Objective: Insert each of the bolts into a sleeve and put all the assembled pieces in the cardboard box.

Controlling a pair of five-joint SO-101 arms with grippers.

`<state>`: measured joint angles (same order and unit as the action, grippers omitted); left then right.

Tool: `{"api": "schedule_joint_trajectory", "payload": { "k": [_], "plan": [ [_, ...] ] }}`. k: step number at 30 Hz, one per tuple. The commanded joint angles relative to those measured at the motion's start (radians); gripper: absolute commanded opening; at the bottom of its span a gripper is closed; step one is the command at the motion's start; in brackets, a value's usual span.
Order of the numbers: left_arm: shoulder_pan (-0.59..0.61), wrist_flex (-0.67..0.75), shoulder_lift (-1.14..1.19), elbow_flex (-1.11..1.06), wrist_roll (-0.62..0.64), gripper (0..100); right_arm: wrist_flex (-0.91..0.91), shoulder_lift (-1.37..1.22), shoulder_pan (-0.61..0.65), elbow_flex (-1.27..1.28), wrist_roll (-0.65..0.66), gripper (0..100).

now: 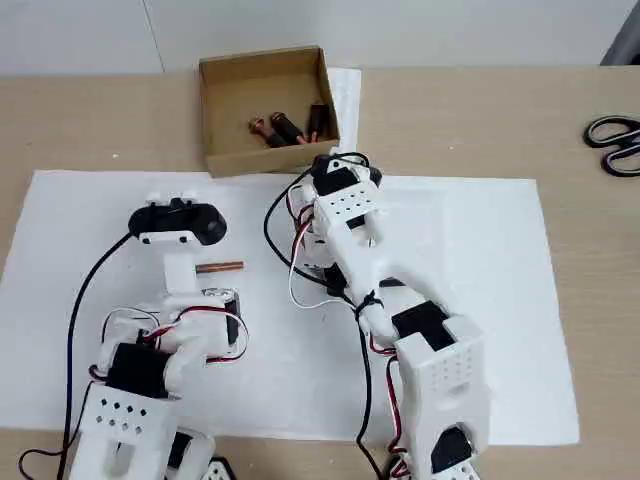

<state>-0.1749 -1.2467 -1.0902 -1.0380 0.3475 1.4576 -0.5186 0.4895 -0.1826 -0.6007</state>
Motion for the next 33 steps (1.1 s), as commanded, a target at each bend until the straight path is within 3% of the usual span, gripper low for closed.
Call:
{"api": "schedule_joint_trajectory", "payload": {
  "k": [1,9,18,25,33],
  "plan": [
    [0.0,0.02,-0.009,0.044,-0.006,1,0.053,0.018,0.031,-0.035,0.014,0.3],
    [0.0,0.066,-0.009,0.044,-0.006,1,0.096,0.194,0.102,-0.12,0.087,0.2],
    [0.005,0.051,-0.011,0.14,-0.002,1,0.193,0.384,0.101,-0.115,0.094,0.2],
    [0.012,-0.015,-0.002,0.32,0.104,1,0.255,0.519,0.065,-0.114,0.121,0.2],
    [0.221,-0.029,0.0,0.417,0.13,1,0.251,0.679,-0.076,0.043,0.117,0.2]
  ]
}}
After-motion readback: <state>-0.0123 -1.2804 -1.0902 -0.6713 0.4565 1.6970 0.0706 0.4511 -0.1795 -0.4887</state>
